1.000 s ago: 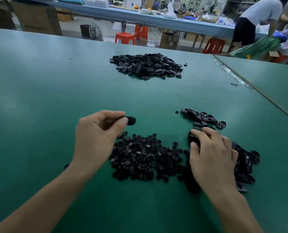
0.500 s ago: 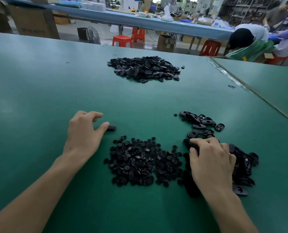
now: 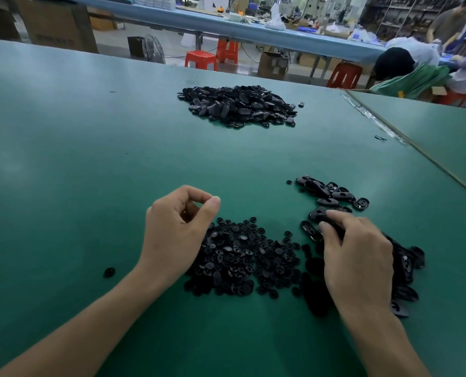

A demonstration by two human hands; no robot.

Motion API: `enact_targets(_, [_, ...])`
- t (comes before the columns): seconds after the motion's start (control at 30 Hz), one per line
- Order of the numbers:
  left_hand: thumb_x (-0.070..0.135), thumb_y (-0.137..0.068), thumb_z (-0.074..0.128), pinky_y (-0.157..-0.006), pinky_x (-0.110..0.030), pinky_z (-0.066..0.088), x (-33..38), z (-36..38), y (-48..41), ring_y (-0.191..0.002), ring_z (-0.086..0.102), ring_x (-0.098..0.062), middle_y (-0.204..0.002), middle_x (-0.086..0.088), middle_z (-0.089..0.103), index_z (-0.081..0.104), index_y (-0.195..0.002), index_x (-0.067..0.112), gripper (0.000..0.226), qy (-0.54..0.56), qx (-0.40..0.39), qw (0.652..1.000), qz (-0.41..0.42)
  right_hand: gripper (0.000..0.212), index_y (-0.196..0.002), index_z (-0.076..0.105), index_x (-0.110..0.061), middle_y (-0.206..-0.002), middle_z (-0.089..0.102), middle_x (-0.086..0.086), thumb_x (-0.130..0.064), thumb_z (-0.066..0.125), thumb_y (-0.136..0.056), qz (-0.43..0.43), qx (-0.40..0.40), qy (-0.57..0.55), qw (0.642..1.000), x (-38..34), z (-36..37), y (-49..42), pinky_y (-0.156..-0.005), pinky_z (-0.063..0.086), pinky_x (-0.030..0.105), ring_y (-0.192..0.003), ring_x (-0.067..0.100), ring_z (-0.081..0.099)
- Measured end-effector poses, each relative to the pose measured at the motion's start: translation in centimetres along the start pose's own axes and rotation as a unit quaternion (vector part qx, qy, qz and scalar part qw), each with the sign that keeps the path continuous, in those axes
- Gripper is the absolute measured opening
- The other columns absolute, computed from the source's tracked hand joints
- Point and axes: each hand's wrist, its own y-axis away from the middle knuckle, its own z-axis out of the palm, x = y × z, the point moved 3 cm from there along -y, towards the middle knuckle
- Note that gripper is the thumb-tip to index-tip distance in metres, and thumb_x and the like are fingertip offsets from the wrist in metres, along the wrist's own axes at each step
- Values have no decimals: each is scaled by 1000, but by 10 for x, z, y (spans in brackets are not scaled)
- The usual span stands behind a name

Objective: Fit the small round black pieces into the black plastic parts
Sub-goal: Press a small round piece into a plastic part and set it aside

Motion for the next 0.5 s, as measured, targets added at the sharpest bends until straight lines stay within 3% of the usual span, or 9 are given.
enact_targets(0.13, [20,-89,74,-47,-18,34,1,6,6,-47,36,-10,-55,-16,53,65,-70,19,21,3,-51,999,14,11,-101,71,-15,-94,72,5,-19,70,-91,10,-18,16,1000,3,-1,1,-79,52,42,-88,30,64])
enact_targets(0.27, [17,-89,74,-46,-14,31,1,4,8,-45,33,-6,-48,-8,47,63,-67,19,24,0,-39,999,25,8,-97,71,-17,-105,63,5,-20,71,-89,15,-23,33,999,8,-1,0,-80,41,35,-99,30,56])
enact_targets(0.4, [28,-87,73,-46,-18,31,9,5,13,-45,36,-6,-49,-5,48,64,-68,20,22,9,-47,997,59,15,-91,69,-31,-82,69,-16,-16,71,-89,-18,-47,-216,975,-11,-4,3,-72,47,9,-81,3,66])
enact_targets(0.5, [44,-83,67,-47,-13,32,13,6,18,-44,42,-1,-52,11,56,70,-75,25,21,17,-78,994,73,26,-94,75,-36,-82,74,-16,-11,73,-87,5,-142,-368,919,-26,5,14,-67,50,10,-72,0,68])
